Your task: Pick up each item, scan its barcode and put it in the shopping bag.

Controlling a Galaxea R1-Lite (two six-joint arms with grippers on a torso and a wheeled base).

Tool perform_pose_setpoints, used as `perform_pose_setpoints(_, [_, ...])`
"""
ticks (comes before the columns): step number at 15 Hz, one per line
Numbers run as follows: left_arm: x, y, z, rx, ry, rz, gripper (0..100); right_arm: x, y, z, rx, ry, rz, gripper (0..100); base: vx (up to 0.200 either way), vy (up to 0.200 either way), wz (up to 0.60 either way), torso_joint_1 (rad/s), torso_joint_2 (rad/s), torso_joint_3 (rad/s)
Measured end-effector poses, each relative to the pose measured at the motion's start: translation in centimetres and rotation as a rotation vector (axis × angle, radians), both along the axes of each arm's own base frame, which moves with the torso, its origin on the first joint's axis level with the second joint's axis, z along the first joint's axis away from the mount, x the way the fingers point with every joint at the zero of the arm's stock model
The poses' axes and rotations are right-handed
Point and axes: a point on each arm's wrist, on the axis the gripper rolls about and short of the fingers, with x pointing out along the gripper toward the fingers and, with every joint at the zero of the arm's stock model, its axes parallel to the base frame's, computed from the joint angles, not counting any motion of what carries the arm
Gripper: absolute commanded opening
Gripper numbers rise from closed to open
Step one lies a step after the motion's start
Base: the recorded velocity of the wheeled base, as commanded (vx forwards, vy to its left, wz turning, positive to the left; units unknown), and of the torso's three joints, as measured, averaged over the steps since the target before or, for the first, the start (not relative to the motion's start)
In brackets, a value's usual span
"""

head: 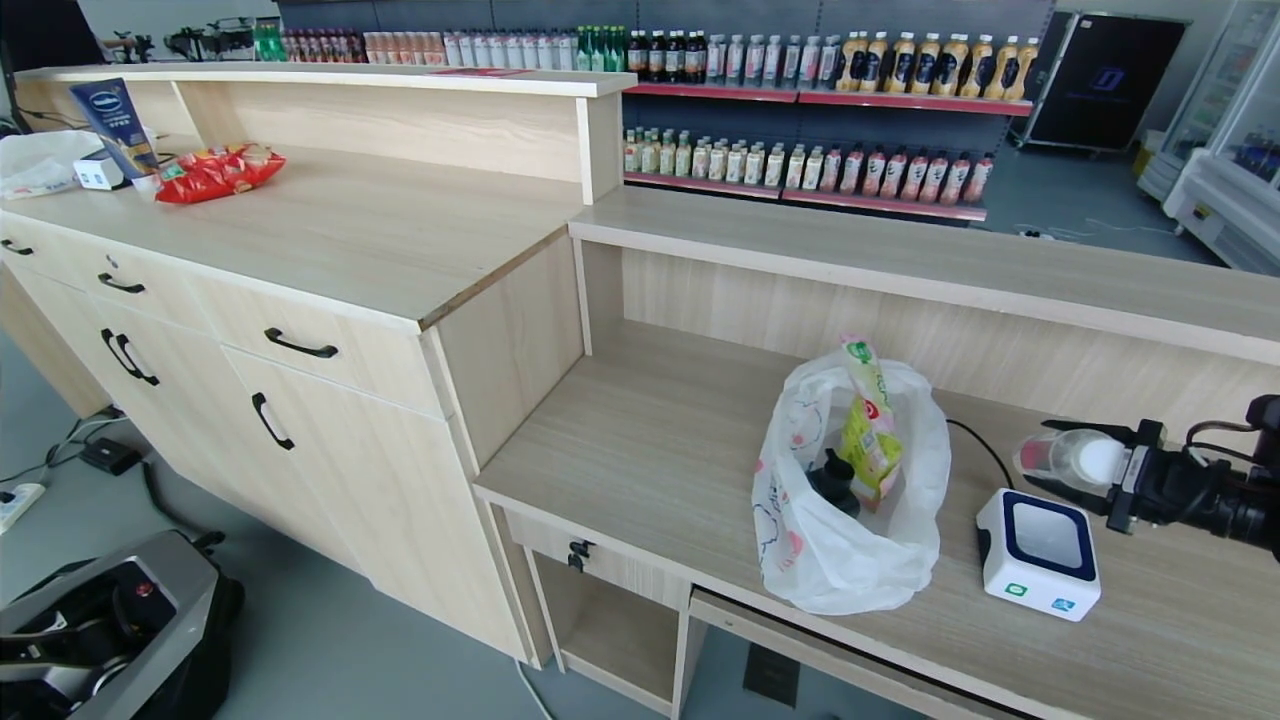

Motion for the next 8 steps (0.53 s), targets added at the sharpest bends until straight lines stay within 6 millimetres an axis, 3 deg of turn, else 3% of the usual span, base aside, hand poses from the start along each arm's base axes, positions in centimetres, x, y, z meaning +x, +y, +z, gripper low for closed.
perform_pose_setpoints(8, [0.00,0.00,0.00,0.000,0.000,0.000,100,0.25,0.11,-0.37,0.014,0.019,0.002,0,0.000,0.000,0.00,0.000,0.00,0.000])
